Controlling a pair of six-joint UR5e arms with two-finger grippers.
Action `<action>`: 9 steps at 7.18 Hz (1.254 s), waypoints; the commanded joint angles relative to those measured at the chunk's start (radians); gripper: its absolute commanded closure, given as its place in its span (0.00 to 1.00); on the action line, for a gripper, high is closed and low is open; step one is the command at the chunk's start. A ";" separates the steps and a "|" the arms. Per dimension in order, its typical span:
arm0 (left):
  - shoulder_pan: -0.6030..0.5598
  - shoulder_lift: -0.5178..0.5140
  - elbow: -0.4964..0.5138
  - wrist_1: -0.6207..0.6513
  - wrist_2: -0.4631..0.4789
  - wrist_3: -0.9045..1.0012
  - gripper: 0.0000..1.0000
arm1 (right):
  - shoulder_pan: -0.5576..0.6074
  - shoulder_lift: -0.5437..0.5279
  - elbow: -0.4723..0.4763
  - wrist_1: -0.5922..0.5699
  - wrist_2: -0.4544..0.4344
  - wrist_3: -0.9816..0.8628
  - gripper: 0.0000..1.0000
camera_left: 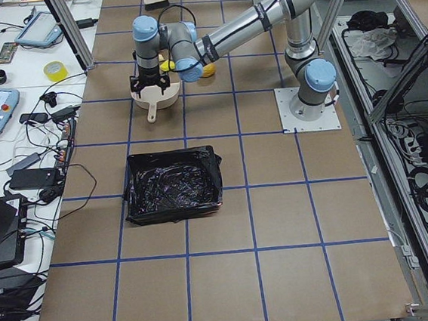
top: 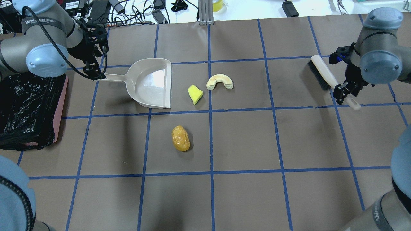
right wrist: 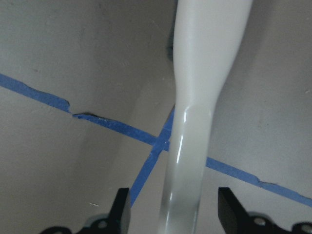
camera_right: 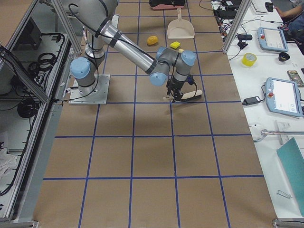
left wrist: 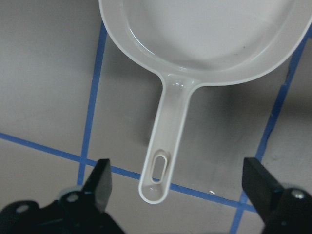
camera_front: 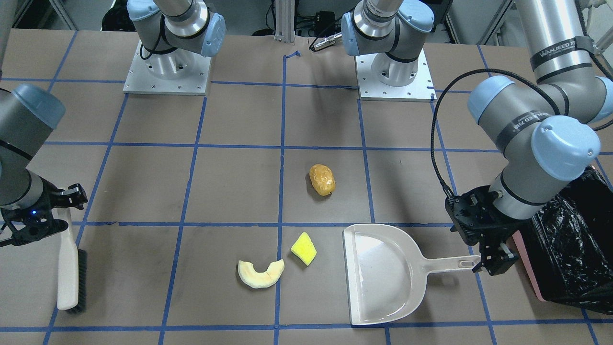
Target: Sweep and dump trash into bin
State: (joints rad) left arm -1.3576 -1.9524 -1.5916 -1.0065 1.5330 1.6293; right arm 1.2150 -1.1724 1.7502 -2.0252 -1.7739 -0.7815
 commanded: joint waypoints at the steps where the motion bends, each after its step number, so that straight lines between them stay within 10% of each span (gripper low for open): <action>1: 0.000 -0.078 0.045 0.008 -0.004 0.151 0.06 | 0.000 0.000 0.000 0.002 -0.001 0.013 0.76; 9: 0.008 -0.128 0.042 -0.047 0.036 0.054 0.06 | 0.085 -0.052 -0.035 0.062 -0.022 0.350 0.93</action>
State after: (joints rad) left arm -1.3549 -2.0722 -1.5590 -1.0544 1.5680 1.6908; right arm 1.2539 -1.2221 1.7175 -1.9781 -1.7805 -0.5210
